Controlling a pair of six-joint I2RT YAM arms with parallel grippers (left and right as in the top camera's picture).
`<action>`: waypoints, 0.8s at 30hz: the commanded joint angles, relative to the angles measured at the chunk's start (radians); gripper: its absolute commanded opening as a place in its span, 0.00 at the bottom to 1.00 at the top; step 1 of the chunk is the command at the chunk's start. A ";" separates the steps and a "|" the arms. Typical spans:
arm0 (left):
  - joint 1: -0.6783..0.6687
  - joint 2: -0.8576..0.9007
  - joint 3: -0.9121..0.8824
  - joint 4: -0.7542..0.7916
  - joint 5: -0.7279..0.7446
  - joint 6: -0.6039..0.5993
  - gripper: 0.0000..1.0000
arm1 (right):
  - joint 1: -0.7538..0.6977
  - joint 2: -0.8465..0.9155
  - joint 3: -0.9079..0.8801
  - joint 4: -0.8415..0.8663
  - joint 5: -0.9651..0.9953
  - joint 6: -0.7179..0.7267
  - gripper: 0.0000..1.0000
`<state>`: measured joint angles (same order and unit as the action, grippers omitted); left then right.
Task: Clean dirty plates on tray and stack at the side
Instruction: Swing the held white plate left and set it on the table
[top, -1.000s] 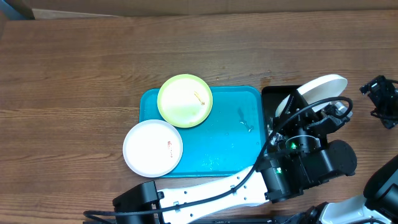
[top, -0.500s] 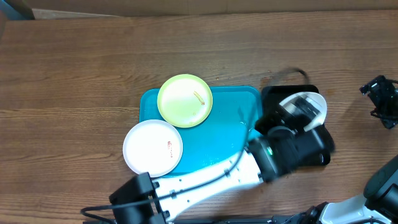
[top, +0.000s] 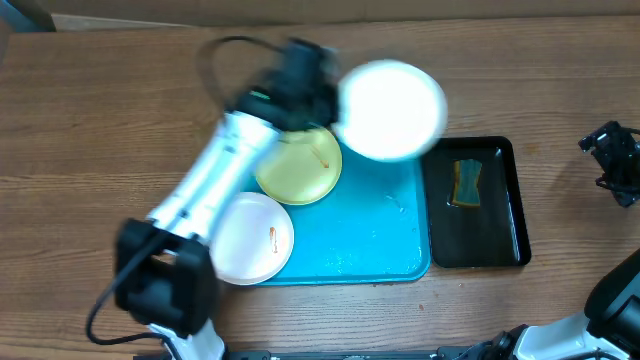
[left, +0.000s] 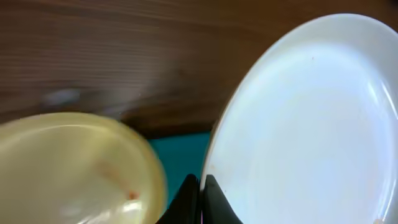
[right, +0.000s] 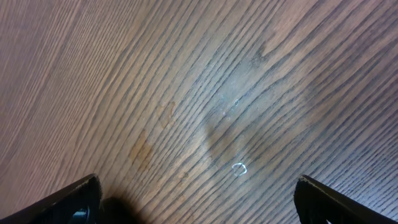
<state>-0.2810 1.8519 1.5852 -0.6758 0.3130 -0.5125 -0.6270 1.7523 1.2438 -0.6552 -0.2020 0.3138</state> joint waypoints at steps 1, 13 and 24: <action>0.203 -0.004 0.014 -0.069 0.151 -0.028 0.04 | 0.000 -0.020 0.021 0.004 0.006 0.005 1.00; 0.755 0.048 -0.023 -0.235 -0.131 0.090 0.04 | 0.000 -0.020 0.021 0.004 0.006 0.005 1.00; 0.811 0.214 -0.033 -0.110 -0.140 0.091 0.04 | 0.000 -0.020 0.021 0.004 0.006 0.005 1.00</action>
<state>0.5377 2.0201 1.5581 -0.8154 0.1787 -0.4412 -0.6270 1.7523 1.2438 -0.6556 -0.2020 0.3141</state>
